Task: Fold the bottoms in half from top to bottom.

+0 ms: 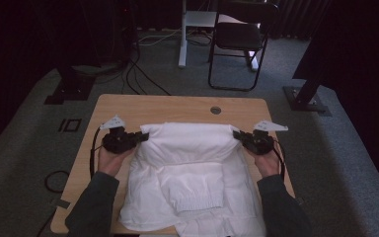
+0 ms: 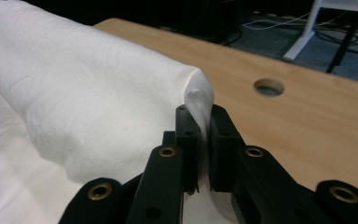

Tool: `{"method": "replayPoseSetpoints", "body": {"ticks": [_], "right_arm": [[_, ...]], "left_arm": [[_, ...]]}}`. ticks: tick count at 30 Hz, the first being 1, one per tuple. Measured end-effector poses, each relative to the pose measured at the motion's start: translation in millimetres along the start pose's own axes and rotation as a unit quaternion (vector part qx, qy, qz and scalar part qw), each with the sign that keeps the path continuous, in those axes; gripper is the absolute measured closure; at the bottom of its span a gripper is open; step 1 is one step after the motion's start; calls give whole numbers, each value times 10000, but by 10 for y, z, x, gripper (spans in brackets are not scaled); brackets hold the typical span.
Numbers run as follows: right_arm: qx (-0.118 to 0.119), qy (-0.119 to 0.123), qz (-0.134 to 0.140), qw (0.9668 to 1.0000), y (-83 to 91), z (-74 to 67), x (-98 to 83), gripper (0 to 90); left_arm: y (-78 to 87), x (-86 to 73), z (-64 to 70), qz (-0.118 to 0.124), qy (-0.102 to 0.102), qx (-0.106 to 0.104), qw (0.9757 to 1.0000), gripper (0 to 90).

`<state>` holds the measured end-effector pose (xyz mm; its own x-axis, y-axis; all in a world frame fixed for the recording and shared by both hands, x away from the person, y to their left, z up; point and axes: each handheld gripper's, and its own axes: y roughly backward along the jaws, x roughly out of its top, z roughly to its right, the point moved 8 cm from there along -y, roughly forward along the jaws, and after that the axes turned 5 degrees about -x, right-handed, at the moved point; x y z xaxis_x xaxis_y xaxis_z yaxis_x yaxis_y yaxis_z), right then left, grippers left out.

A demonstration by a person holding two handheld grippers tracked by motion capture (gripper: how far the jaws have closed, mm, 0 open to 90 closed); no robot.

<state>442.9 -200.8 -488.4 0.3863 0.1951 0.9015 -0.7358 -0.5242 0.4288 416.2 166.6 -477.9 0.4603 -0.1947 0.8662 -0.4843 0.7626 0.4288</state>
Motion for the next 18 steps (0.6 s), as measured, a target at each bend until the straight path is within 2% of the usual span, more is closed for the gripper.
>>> {"method": "replayPoseSetpoints", "body": {"ticks": [1,2,3,4,5,7,8,9,10,12,13,14,15,18], "right_arm": [[0,0,0,10000,0,0,0,845],[34,28,-2,10000,53,-33,-55,845],[62,4,-22,10000,158,-121,-204,845],[62,4,-22,10000,158,-121,-204,845],[42,75,-137,9999,204,-196,-363,845],[-55,250,-382,9989,234,-270,-588,845],[-55,250,-382,9989,234,-270,-588,845],[-38,262,-499,9984,246,-303,-705,845],[14,232,-717,9972,266,-355,-903,844],[124,194,-978,9949,276,-409,-1106,844],[184,200,-1105,9935,269,-439,-1192,844],[217,227,-1240,9918,255,-463,-1270,844],[249,235,-1357,9902,232,-486,-1333,844],[189,313,-1581,9867,125,-523,-1427,843]], "left_arm": [[0,0,0,0,0,0,10000,807],[24,-66,56,-18,9,-55,10000,807],[50,-227,153,-157,-29,-81,9998,808],[50,-227,153,-157,-29,-81,9998,808],[51,-434,258,-278,91,-210,9994,808],[23,-695,368,-576,196,-339,9976,808],[23,-695,368,-576,196,-339,9976,808],[-8,-909,450,-753,384,-471,9953,808],[-27,-1022,482,-945,361,-460,9938,808],[-71,-1185,514,-1170,370,-389,9917,809],[-100,-1246,514,-1308,339,-298,9904,810],[-138,-1292,501,-1459,211,-139,9890,810],[-177,-1317,492,-1535,164,-51,9880,810],[-259,-1305,439,-1516,133,116,9883,810]]}}
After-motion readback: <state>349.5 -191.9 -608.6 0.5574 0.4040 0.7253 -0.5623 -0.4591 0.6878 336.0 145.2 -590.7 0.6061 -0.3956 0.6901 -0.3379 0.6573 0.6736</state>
